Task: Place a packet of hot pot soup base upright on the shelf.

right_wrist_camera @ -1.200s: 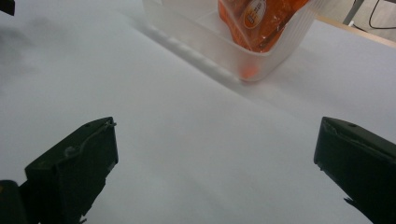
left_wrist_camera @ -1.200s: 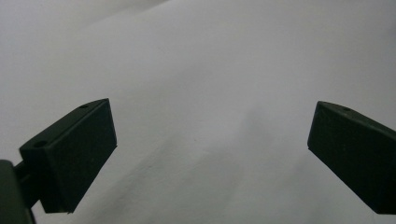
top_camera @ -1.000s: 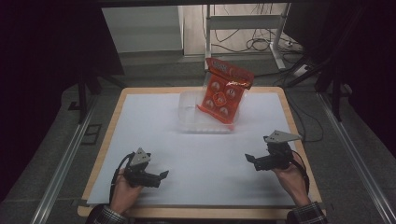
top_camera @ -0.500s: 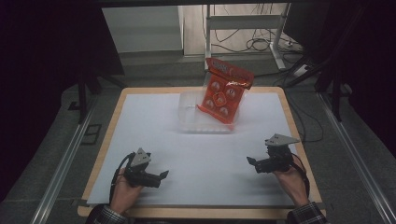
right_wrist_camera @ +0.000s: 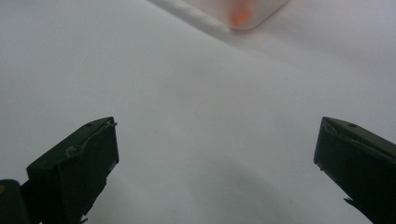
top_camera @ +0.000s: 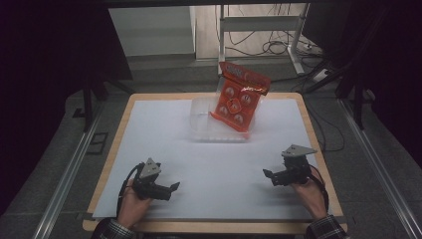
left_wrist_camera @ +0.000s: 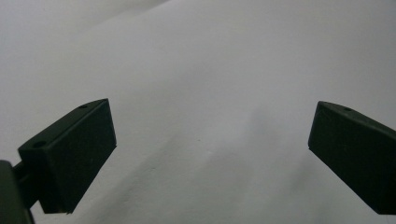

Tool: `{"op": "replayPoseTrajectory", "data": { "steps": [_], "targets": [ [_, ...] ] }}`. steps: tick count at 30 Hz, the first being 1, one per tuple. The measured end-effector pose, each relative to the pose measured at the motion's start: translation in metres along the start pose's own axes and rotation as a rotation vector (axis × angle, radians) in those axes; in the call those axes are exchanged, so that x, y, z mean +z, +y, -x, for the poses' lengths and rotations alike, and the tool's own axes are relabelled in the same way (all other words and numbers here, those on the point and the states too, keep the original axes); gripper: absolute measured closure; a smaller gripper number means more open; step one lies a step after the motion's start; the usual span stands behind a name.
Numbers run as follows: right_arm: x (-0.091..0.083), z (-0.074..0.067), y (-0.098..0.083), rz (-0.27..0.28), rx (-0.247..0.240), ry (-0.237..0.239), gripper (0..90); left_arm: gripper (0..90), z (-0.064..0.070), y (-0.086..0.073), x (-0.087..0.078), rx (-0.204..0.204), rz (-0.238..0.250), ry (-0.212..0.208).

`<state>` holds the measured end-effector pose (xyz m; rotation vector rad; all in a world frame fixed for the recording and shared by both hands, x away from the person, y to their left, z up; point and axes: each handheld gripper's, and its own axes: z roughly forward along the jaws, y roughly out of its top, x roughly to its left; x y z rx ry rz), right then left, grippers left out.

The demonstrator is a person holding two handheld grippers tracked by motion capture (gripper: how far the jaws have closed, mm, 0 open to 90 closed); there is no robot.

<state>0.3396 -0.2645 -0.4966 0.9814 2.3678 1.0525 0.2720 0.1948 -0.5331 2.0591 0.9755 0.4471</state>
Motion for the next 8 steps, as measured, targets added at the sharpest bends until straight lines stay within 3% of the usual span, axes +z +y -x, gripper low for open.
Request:
{"op": "replayPoseTrajectory", "data": {
  "steps": [8],
  "targets": [
    [0.0033,-0.0001,-0.0016,-0.024,-0.004,0.001,0.0,0.7,0.0004,0.0003,0.001,0.007,-0.004,-0.001]
  ]
}}
